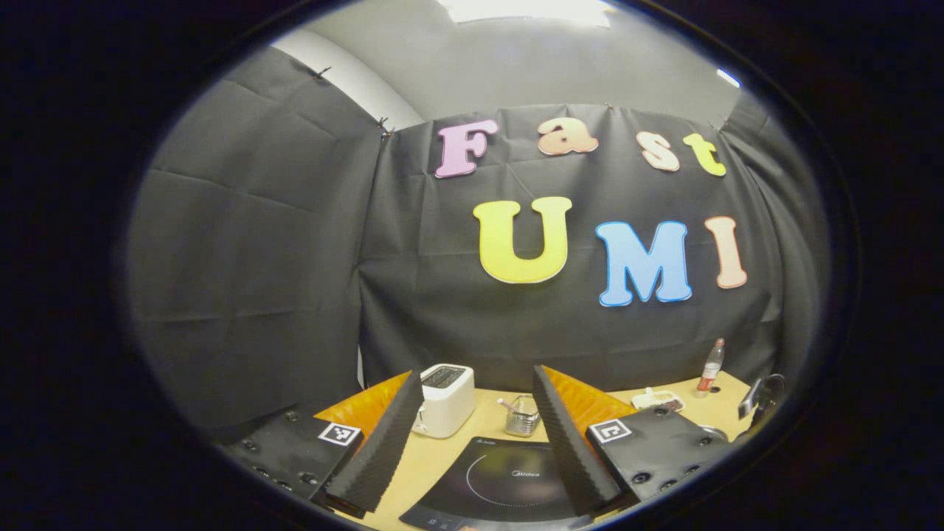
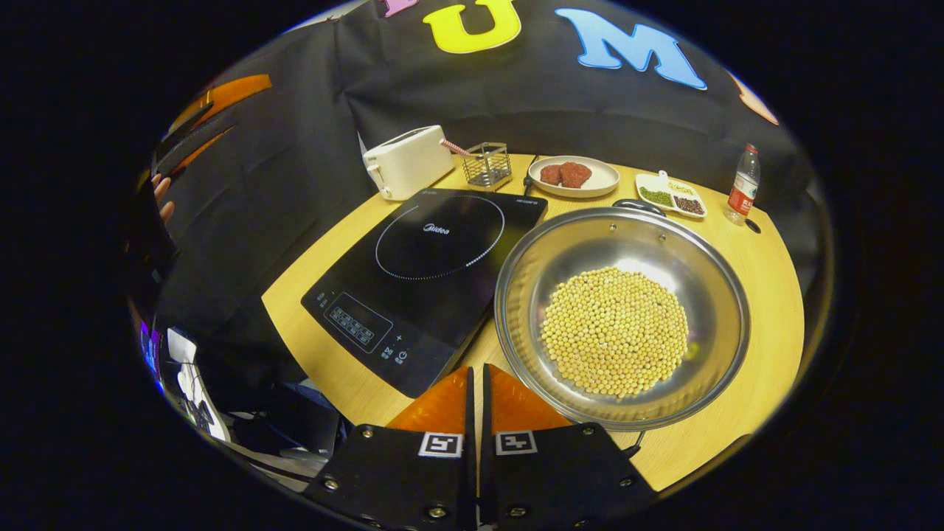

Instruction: First push the handle of the pot to place it horizontally, then grasp the pot with both hands and set it on the induction cooktop.

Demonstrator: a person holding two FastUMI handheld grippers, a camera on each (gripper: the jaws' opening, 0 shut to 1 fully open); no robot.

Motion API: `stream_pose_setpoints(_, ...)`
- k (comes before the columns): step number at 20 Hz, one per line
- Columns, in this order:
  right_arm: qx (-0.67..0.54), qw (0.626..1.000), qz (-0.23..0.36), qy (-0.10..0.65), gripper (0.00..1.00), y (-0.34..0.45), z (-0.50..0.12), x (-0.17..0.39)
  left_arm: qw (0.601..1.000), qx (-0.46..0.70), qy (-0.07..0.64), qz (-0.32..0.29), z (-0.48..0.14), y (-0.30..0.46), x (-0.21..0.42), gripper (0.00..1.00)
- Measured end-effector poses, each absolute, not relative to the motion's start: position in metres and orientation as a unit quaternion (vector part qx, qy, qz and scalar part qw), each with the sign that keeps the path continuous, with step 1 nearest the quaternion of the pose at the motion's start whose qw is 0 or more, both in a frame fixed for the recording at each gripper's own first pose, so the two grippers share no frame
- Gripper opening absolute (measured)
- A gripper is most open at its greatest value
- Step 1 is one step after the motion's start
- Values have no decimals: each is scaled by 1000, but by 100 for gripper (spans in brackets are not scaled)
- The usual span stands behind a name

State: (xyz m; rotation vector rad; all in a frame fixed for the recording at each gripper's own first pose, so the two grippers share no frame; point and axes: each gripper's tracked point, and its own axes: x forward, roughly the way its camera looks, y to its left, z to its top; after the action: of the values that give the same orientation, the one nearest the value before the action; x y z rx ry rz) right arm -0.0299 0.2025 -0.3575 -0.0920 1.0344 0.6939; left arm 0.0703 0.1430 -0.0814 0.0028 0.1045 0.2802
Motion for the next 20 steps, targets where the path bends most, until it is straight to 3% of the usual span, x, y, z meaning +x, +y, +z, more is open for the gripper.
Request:
stream_pose_setpoints(3,-57,805,314,499,2,198,-369,-32,990,0,57,129,-90,142,81,99)
stream_pose_setpoints(4,-61,805,307,505,2,193,-372,-30,990,0,59,125,-92,141,85,94)
stream_pose_setpoints(20,-67,801,231,548,1,165,-391,-31,996,-46,64,44,-115,112,154,94)
